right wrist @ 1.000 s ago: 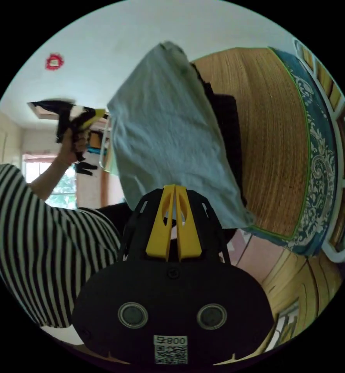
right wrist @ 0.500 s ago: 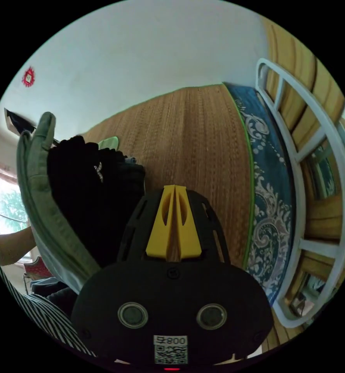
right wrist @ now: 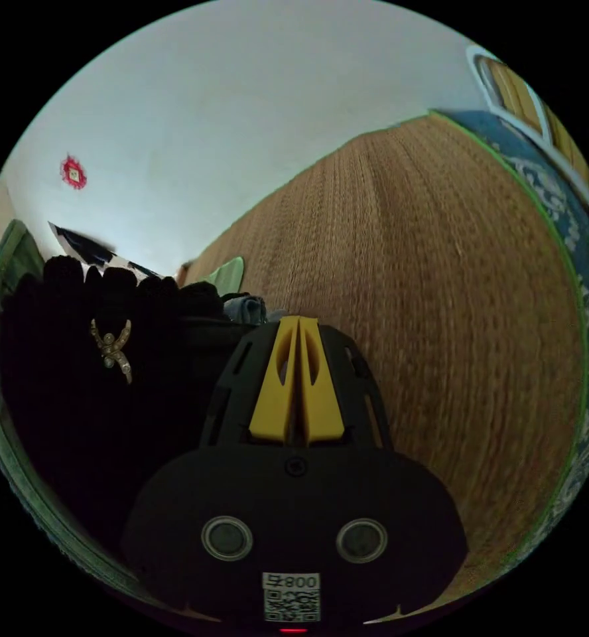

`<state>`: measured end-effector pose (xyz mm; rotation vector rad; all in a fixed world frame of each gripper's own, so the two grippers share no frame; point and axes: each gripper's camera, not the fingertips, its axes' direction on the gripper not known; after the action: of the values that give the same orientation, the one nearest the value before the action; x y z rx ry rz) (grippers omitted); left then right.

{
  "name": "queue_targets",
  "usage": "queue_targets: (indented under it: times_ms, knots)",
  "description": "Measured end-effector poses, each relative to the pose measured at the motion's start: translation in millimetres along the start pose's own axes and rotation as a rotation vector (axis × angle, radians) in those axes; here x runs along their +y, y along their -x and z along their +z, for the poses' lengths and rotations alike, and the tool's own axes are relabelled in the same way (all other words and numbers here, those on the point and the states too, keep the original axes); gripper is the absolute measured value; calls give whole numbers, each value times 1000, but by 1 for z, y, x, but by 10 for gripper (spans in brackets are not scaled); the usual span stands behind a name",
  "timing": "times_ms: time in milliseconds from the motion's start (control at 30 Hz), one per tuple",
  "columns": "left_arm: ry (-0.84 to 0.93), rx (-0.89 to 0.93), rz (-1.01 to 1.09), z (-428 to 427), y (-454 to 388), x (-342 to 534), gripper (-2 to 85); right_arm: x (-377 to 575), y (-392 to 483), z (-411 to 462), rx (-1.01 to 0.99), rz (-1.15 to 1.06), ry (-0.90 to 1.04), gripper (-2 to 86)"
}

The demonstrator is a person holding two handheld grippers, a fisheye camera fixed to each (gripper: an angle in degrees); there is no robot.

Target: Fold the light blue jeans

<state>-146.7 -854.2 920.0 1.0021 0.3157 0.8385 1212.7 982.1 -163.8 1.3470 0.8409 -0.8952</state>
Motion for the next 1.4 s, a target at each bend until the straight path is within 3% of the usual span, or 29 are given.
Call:
queue_targets:
  times_ms: [133, 233, 333, 533, 733, 1133, 1400]
  knots:
    - [-19, 54, -12, -23, 36, -10, 0, 1, -3, 11, 79, -1, -28, 0]
    - [-68, -106, 21, -49, 49, -19, 0, 0, 5, 8, 201, -43, -95, 0]
    - [-30, 52, 14, -55, 79, -30, 0, 0, -15, 18, 60, 12, -74, 0]
    - [-18, 184, 5, -56, 129, -38, 0, 1, -38, 36, -101, 20, -60, -1]
    - [8, 88, 74, -69, 142, -55, 0, 5, -61, 46, -285, 63, -89, 0]
    - [-24, 5, 131, -84, 180, -77, 0, 5, -71, 47, -314, 61, -99, -1]
    - [-51, 131, 51, -89, 228, -94, 0, 8, -83, 50, -366, 88, -97, 0]
